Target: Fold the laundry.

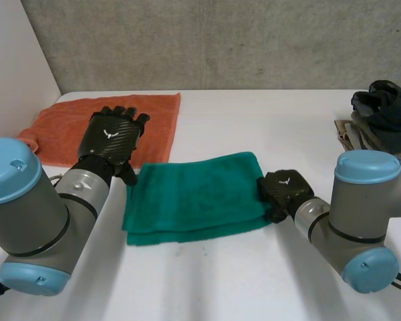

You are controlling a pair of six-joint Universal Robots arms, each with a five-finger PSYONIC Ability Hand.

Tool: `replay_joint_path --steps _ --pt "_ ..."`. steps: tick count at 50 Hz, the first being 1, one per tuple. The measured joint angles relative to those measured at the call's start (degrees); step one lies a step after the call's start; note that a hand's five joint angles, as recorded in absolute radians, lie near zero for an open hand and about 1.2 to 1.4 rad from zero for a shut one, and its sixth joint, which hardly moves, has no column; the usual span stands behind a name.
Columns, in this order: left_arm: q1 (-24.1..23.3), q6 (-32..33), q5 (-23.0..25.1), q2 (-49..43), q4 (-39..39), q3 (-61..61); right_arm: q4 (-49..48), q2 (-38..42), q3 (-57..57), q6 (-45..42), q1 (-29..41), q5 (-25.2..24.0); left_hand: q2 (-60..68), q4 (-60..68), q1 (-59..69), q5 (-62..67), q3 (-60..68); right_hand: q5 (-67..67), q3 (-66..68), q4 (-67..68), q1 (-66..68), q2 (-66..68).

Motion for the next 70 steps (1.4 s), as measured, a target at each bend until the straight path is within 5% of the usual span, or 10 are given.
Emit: replay_joint_path --steps 10,22,27,30,31,42,54,70 --pt "0.45 -0.02 -0.1 1.3 -0.08 -0.77 -4.78 -5.4 -4.29 -3.59 1.09 1.65 0.0 0.0 0.0 0.0 0.0 3.18 2.91 3.49 1.11 1.95" --pt "3.25 -0.16 -1.23 3.77 -0.26 -1.16 -7.51 1.07 -15.53 -11.74 21.76 -3.6 0.0 0.0 0.0 0.0 0.0 4.09 2.91 3.54 1.92 1.95" --pt "4.48 -0.96 -2.18 4.27 -0.62 -1.24 -8.06 5.25 -16.8 -14.64 26.39 -6.37 0.0 0.0 0.0 0.0 0.0 -25.98 -29.11 -28.41 -26.56 -30.45" --pt "4.74 -2.11 -2.55 4.33 -1.19 -1.12 -8.0 5.91 -17.32 -14.68 27.42 -5.24 0.0 0.0 0.0 0.0 0.0 -25.98 -29.11 -28.41 -26.56 -30.45" --pt "4.72 -2.61 -2.62 4.31 -1.43 -0.99 -7.96 5.51 -17.56 -14.14 27.49 -4.15 0.0 0.0 0.0 0.0 0.0 -48.63 -52.58 -50.96 -40.91 -52.9" --pt "1.05 -9.63 -2.15 1.42 -4.47 4.0 -3.91 -4.1 -19.29 6.93 19.41 6.88 0.0 0.0 0.0 0.0 0.0 -48.79 -52.64 -50.96 -41.21 -52.9" --pt "-3.89 -12.32 -3.47 -9.38 -12.0 9.62 15.59 6.48 -30.78 15.03 14.02 -0.28 0.0 0.0 0.0 0.0 0.0 -48.79 -52.64 -50.96 -41.21 -52.9" --pt "-2.85 -10.55 -5.97 -16.46 -20.98 11.17 24.71 19.66 -40.63 14.46 13.96 -2.15 0.0 0.0 0.0 0.0 0.0 -48.79 -52.64 -50.96 -41.21 -52.9"
